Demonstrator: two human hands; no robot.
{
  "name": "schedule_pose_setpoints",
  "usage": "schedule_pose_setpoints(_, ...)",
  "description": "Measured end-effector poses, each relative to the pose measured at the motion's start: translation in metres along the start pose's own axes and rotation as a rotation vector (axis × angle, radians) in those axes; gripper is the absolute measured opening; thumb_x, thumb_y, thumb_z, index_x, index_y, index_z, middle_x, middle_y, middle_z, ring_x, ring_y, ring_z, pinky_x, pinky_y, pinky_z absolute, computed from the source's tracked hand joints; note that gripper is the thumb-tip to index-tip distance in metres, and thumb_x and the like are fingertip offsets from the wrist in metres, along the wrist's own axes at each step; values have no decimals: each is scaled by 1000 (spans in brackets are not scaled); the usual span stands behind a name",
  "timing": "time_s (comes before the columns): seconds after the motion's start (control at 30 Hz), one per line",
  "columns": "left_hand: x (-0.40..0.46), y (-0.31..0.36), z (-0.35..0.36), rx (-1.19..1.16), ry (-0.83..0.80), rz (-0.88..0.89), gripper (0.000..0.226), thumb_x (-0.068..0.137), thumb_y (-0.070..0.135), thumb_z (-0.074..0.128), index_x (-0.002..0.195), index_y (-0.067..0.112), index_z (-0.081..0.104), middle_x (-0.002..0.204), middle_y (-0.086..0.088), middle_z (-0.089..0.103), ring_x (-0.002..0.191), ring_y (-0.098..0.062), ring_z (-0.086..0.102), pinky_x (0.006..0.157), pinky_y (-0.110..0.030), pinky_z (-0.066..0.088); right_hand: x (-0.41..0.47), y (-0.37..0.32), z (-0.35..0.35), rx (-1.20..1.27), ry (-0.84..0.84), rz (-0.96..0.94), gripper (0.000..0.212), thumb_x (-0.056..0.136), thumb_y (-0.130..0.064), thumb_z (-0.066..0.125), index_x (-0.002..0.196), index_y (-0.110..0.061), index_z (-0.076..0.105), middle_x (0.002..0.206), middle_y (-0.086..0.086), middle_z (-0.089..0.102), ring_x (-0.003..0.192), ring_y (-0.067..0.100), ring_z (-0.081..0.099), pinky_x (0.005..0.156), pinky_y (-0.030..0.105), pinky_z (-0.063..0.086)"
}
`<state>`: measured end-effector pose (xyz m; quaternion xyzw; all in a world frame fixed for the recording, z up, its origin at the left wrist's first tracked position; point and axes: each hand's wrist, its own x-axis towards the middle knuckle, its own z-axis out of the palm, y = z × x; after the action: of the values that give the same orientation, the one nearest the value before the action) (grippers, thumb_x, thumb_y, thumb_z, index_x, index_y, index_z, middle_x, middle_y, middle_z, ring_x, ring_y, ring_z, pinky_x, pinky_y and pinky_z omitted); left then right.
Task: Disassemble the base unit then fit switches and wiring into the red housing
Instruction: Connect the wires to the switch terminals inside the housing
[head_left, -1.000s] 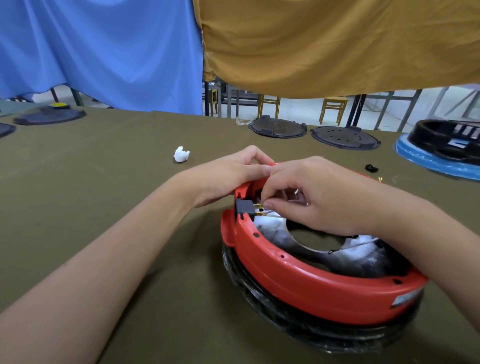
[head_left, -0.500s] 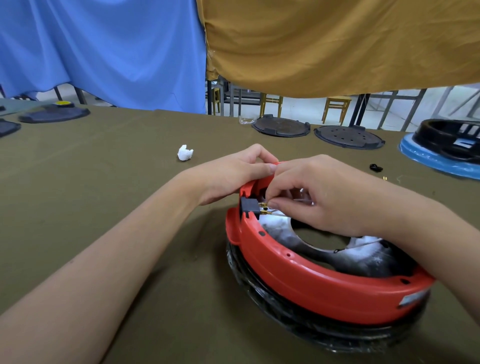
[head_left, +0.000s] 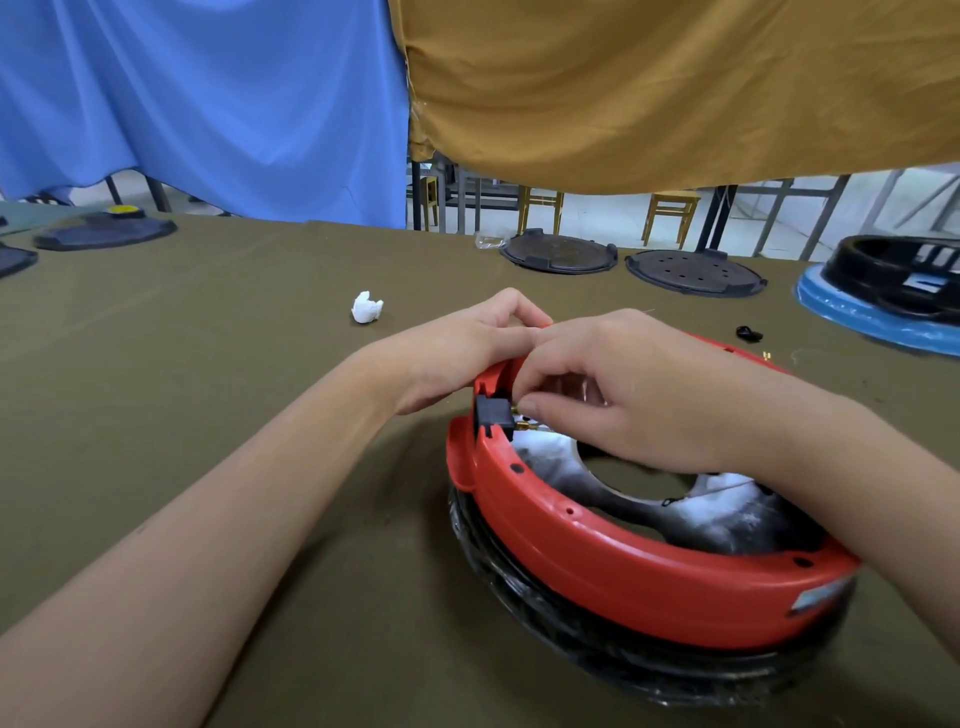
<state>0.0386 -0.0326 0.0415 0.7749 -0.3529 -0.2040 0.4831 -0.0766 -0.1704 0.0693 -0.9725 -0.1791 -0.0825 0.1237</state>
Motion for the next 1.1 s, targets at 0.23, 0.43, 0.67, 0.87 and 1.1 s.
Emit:
schedule_pose_setpoints(0.23,-1,-1,-1,-1,-1,7,24,101,28,55,119,12,56,111,-23,67,84,-15,58,81,-36,45,-4,5,-3,148,8,48,9,91,-28,65,89,-32,72,79,-17,67,76,-1,59,68,11,43)
schedule_pose_setpoints(0.43,-1,0,0,-8,-5,5,21,101,26,54,117,14,56,102,-15,63,87,-18,54,82,-39,42,2,0,1,57,8,-5,11,92,-24,64,87,-26,73,72,-16,65,73,1,59,67,15,44)
schedule_pose_setpoints(0.67,-1,-2,-1,-31,-26,26,4,99,18,54,96,19,54,71,11,62,61,-2,56,60,-19,45,-4,6,-7,242,167,-17,3,87,-27,70,84,-26,72,77,-10,64,71,7,58,64,17,44)
schedule_pose_setpoints(0.87,-2,1,-1,2,-14,-3,23,102,24,52,120,10,55,113,-25,66,86,-19,63,80,-33,51,-9,5,-2,114,26,-48,2,82,-33,75,83,-31,74,80,-19,62,81,3,58,70,15,44)
schedule_pose_setpoints(1.1,-3,2,-1,2,-18,-6,24,100,27,55,119,12,55,96,-15,64,76,-10,60,67,-22,48,-7,-4,1,-94,78,-123,6,85,-25,71,83,-27,76,81,-20,61,80,5,57,72,26,45)
